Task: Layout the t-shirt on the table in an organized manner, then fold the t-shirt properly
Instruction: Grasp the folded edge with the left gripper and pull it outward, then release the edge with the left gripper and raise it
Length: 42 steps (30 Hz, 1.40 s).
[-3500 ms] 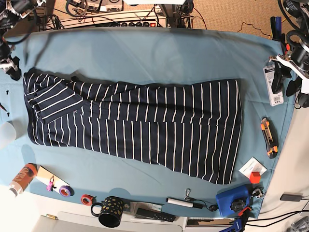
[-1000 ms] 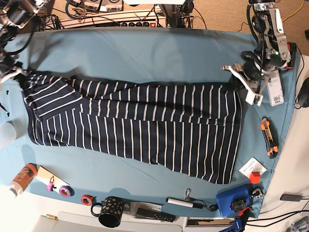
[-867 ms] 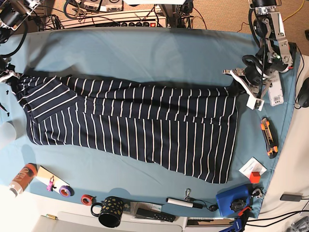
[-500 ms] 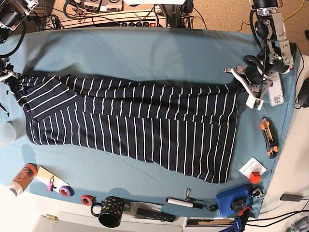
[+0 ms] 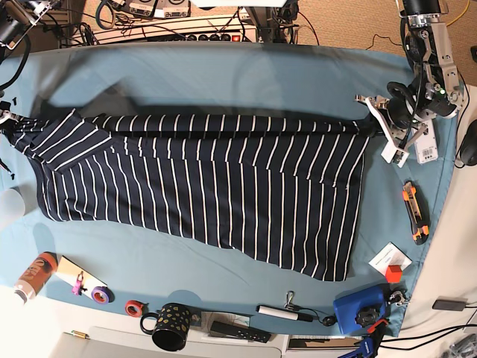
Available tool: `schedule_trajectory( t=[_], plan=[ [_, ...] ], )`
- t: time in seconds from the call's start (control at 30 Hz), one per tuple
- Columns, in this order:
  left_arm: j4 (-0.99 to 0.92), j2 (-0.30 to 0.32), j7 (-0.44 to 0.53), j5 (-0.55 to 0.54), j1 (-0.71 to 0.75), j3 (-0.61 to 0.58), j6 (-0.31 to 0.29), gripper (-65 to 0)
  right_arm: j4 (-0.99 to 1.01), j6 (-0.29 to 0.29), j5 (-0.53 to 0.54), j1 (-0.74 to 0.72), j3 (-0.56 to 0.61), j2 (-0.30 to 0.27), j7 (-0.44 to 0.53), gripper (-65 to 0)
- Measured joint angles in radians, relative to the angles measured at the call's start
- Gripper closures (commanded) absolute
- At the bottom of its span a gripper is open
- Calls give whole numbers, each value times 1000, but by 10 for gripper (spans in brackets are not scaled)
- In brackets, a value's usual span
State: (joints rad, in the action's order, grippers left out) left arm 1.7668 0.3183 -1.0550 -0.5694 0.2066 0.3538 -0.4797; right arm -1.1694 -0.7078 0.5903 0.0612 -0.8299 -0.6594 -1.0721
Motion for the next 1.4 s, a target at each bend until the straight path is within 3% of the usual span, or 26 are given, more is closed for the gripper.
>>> schedule_trajectory(
  t=[0.17, 0.27, 0.53, 0.67, 0.83, 1.07, 1.13, 1.23, 1.33, 1.4],
  plan=[
    [0, 0, -96, -11, -2, 0, 0, 0, 0, 0, 11, 0, 0, 0, -73, 0],
    [3, 1, -153, -19, -7, 2, -46, 0, 0, 3, 39, 13, 0, -1, -129, 0],
    [7, 1, -182, -92, 23, 32, -46, 0, 0, 4, 79, 132, 0, -3, -113, 0],
    [8, 0, -191, -157, 62, 89, -49, 0, 0, 4, 92, 130, 0, -2, -105, 0],
    [7, -1, -241, -246, 101, 161, -103, 0, 0, 3, 95, 130, 0, -2, -103, 0],
    [7, -2, -257, -392, 131, 243, -109, 0, 0, 3, 100, 130, 0, -2, -105, 0],
    [7, -2, -258, -396, 130, 243, -143, -128, 0, 3, 99, 130, 0, -2, -105, -13],
    [7, -1, -266, -384, 131, 248, -147, -292, 0, 5, 93, 130, 0, -3, -115, -179],
    [7, 1, -266, -385, 131, 248, -108, -313, 0, 8, 96, 130, 0, -4, -154, -215],
    [20, 1, -285, -381, 131, 248, -83, -313, 0, 12, 169, 130, 0, -14, -214, -215]
  ],
)
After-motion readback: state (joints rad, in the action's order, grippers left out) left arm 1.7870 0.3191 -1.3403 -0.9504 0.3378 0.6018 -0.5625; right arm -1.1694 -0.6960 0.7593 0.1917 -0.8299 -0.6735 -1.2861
